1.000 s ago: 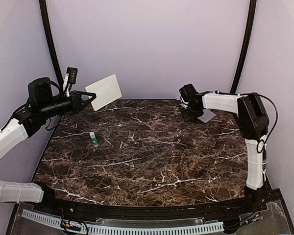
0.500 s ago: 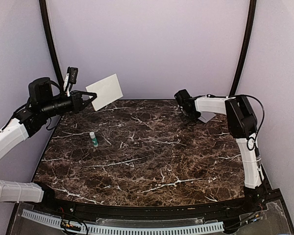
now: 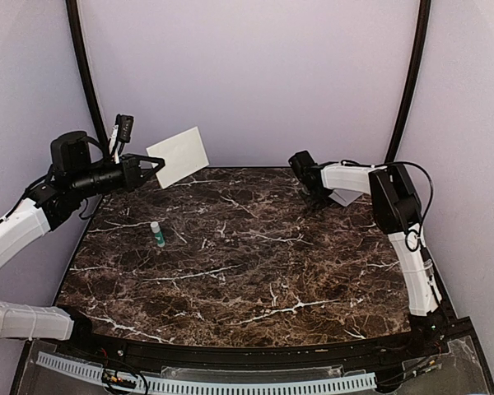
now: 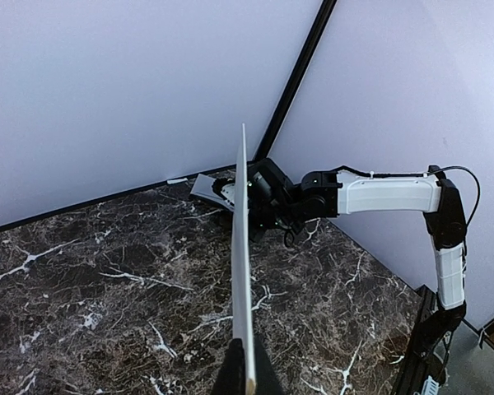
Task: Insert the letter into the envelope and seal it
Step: Pick up the envelope from the center of the board.
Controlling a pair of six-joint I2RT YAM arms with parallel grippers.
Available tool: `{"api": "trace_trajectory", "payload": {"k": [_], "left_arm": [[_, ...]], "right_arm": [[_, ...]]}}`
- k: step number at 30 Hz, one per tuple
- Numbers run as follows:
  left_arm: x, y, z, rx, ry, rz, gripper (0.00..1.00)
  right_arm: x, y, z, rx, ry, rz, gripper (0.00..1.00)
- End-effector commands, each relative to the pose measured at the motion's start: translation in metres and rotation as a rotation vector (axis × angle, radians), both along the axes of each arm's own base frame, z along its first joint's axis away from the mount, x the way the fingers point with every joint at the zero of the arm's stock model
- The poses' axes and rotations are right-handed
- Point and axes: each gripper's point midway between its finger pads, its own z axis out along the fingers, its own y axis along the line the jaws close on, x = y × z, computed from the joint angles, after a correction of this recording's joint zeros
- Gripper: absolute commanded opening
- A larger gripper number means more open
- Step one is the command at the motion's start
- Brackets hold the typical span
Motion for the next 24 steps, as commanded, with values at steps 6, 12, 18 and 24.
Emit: {"api": "trace_trajectory", "payload": {"k": [6, 12, 18, 24], "left_arm": [[-0.001, -0.001, 0.000, -0.008, -0.012, -0.014, 0.00], [0.000, -0.001, 0.000, -0.007, -0.012, -0.013, 0.00], [0.000, 0.001, 0.002, -0.001, -0.023, 0.001, 0.00], [0.001, 0.001, 0.000, 0.000, -0.017, 0.000, 0.00]], "right_arm": [[0.017, -0.010, 0.002, -0.053, -0.037, -0.020, 0.35], [0.020, -0.014, -0.001, -0.050, -0.034, -0.016, 0.27], [0.024, -0.009, -0.001, -0.023, -0.029, 0.015, 0.05], [0.022, -0.004, 0.020, 0.037, -0.054, 0.021, 0.00]]}}
